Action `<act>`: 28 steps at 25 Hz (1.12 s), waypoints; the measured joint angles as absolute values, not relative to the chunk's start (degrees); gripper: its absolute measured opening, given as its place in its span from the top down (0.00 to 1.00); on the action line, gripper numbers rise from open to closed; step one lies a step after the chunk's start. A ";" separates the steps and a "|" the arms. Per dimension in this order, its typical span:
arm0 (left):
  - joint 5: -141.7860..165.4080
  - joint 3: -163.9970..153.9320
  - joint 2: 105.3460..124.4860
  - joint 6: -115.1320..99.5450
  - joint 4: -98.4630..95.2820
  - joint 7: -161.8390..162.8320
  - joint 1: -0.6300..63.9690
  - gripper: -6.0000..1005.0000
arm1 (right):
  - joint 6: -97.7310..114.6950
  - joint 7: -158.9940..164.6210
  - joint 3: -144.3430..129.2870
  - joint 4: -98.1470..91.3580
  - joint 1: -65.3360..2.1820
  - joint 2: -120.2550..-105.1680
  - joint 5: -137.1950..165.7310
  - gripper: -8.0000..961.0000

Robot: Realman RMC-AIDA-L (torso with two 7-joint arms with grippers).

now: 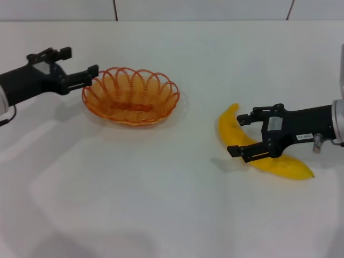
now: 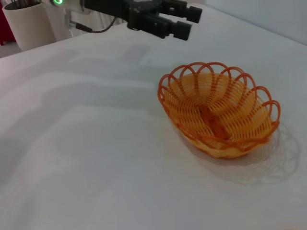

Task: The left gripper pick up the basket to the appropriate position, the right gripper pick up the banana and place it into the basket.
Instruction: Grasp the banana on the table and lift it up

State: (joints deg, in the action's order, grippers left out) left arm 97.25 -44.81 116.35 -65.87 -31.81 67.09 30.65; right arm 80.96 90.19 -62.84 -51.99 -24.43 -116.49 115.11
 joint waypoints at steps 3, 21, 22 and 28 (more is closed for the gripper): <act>97.19 -44.80 116.34 -67.01 -32.34 66.33 29.19 0.19 | 80.97 90.47 -62.84 -52.17 -24.43 -116.51 114.93 0.07; 99.22 -44.89 115.71 -74.58 -32.29 60.85 20.37 0.12 | 77.92 103.34 -73.12 -67.83 -19.02 -117.10 117.74 0.07; 99.42 -44.89 115.69 -74.59 -32.24 60.84 20.37 0.12 | 76.84 105.39 -74.80 -69.54 -18.68 -117.12 119.27 0.07; 100.01 -44.89 115.66 -73.97 -31.99 60.81 20.33 0.12 | 73.61 117.76 -82.45 -76.51 -18.60 -117.16 129.08 0.07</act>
State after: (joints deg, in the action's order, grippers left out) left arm 100.01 -44.89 115.66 -73.96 -31.99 60.81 20.33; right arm 73.61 117.77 -82.45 -76.51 -18.60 -117.16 129.08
